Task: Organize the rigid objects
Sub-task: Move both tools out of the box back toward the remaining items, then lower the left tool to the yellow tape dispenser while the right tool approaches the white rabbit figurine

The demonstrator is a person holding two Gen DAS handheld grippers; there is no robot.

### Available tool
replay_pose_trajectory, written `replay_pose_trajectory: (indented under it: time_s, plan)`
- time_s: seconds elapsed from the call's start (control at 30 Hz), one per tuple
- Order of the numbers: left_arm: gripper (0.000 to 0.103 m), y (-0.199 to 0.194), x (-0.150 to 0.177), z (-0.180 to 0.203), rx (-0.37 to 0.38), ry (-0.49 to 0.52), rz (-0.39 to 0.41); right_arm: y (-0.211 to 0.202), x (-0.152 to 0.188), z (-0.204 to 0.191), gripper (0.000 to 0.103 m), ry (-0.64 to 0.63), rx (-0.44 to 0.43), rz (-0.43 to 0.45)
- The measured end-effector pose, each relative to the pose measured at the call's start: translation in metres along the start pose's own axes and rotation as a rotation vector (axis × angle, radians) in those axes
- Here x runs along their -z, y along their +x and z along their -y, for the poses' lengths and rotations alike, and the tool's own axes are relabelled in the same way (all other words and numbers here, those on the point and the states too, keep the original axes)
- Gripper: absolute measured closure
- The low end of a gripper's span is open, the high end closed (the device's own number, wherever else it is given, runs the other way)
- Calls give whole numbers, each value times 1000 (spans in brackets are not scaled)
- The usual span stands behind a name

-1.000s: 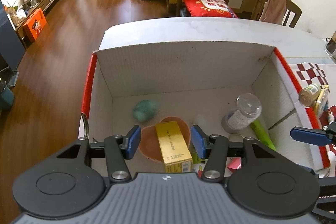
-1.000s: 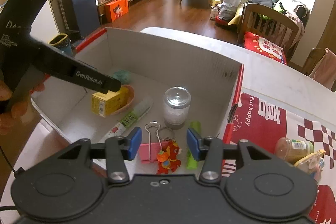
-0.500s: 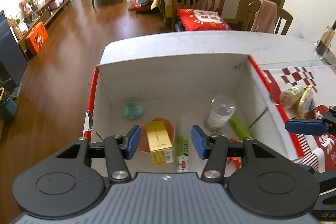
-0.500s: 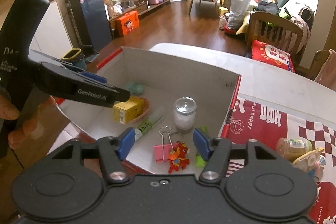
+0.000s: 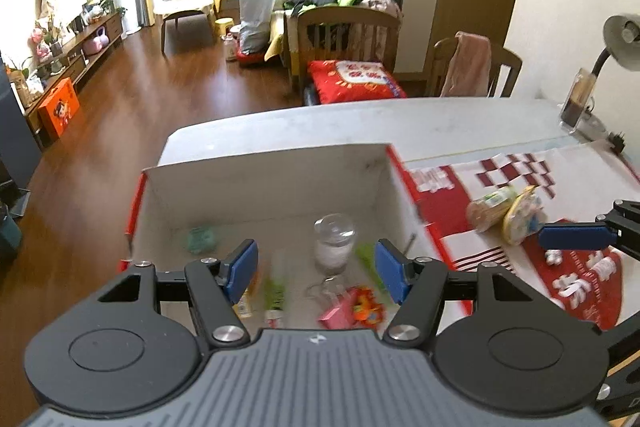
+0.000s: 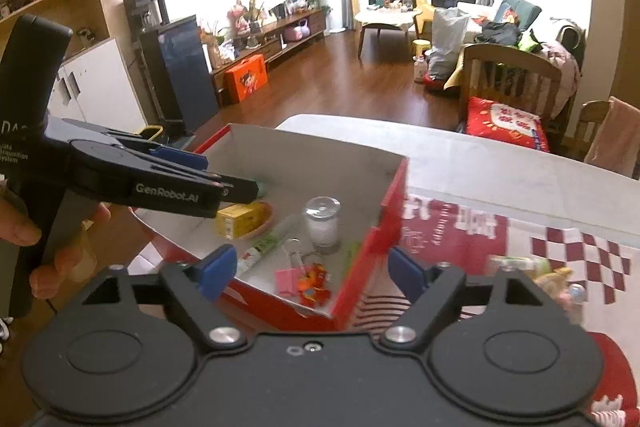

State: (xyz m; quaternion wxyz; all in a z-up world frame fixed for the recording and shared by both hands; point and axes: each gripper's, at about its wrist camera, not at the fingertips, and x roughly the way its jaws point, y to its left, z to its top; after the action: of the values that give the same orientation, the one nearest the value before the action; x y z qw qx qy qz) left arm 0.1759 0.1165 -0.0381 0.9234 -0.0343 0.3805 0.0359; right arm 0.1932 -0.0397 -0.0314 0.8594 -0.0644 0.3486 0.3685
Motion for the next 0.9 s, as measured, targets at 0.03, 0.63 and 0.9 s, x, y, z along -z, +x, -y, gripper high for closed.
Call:
replay_pose_trajectory:
  time_s: [0.03,0.63,0.9]
  plan:
    - [39,-1,-1,5,3,-1,5,-4,2,6,17,4,8,5]
    - [21,35,3,127,62,-6,-2,-36,57,108,0,52,132,6]
    - [21,65,5,175,90,-14,-37,-35,80,157,1,49,165,-26]
